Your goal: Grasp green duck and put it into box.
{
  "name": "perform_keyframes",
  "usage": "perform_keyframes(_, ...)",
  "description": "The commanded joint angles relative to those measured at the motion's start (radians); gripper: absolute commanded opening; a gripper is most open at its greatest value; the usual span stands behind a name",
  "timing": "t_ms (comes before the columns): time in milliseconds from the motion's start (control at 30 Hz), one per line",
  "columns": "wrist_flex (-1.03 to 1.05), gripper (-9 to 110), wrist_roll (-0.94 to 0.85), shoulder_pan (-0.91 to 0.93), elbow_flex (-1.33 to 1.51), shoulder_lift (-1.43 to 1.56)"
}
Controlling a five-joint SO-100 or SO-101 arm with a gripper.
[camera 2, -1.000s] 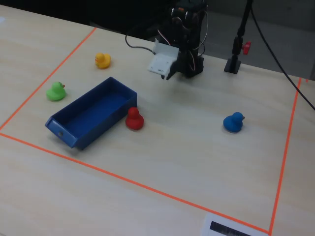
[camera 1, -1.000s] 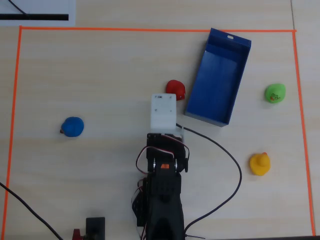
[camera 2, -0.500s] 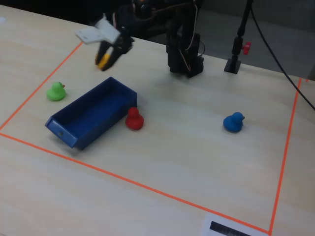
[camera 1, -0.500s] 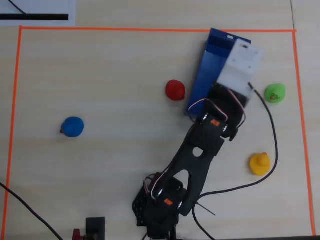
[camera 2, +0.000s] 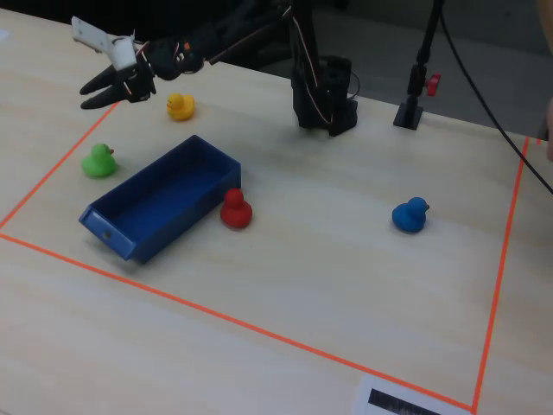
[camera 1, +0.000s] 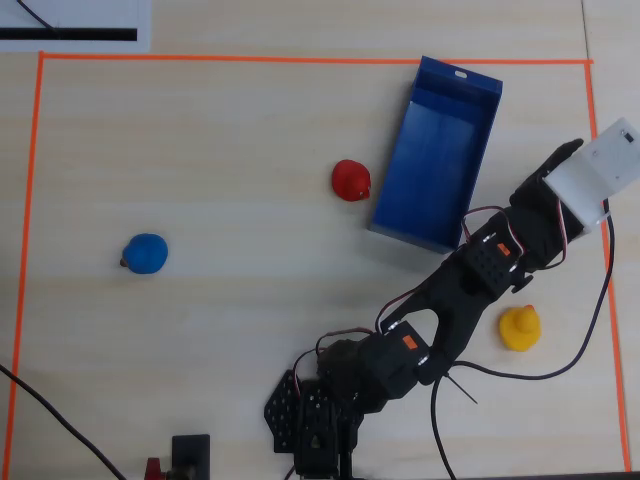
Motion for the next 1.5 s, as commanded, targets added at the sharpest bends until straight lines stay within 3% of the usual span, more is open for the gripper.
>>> perform_keyframes(0, -0.080, 25, -0.110, 0.020, 0.012, -0.032)
perform_keyframes(267, -0.087, 36, -0.160, 0.008, 0.006, -0.135)
perform_keyframes(1467, -0.084, 34, -0.183, -0.009, -0.356, -0.543)
